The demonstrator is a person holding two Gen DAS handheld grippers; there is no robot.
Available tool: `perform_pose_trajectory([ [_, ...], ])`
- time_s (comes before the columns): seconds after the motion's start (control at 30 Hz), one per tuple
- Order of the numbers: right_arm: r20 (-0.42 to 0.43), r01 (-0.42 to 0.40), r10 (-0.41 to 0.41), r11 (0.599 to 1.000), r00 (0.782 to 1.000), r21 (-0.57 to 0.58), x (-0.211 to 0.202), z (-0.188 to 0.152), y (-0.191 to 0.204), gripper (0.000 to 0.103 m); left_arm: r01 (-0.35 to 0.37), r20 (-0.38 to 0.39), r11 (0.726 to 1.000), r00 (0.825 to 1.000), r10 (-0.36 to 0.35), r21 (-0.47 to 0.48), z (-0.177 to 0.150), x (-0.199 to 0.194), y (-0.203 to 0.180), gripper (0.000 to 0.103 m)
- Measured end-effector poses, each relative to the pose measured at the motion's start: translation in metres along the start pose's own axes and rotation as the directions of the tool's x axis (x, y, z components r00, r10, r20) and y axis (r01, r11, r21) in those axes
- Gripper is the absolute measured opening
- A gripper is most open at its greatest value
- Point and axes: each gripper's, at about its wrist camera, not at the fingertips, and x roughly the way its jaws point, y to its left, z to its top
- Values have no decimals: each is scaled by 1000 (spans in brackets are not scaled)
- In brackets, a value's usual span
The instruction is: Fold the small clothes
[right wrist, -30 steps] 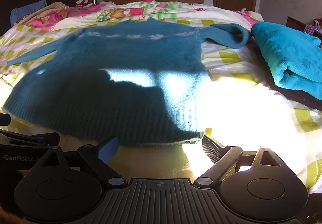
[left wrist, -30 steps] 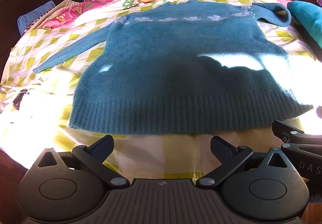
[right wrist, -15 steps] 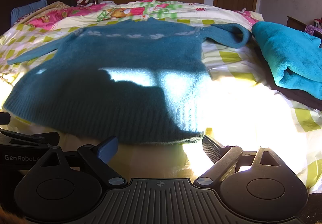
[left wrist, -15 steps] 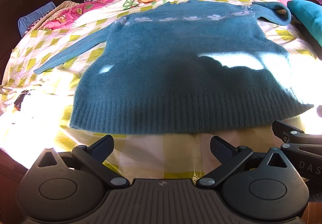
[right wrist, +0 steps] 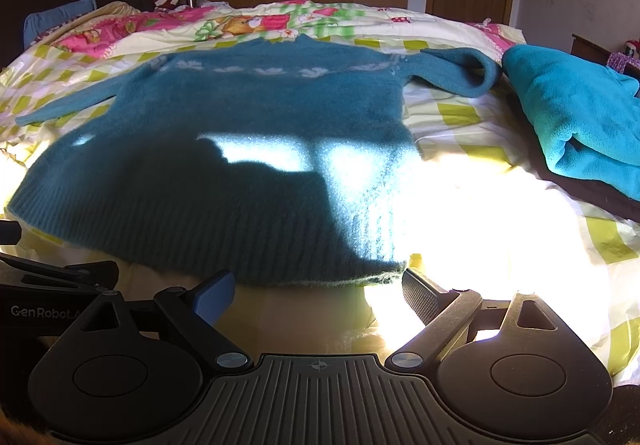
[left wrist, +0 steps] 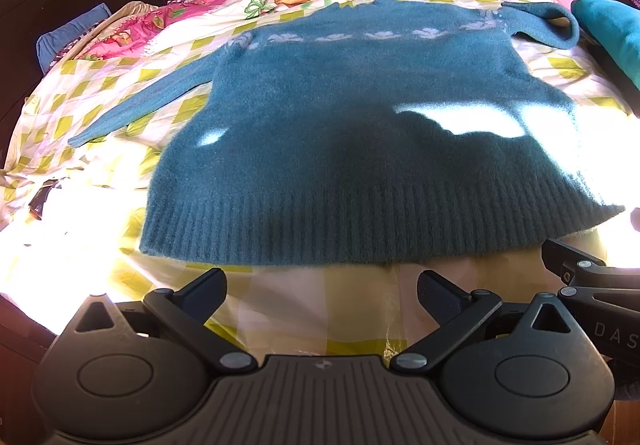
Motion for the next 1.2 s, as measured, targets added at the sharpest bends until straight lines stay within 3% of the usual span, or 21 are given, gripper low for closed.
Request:
perform_pose_trajectory([
  [1.2, -4, 19, -19, 1000, 1000, 0, -3, 1, -2, 91, -12, 14, 1000, 1000, 12, 9, -2, -5, -4, 103],
])
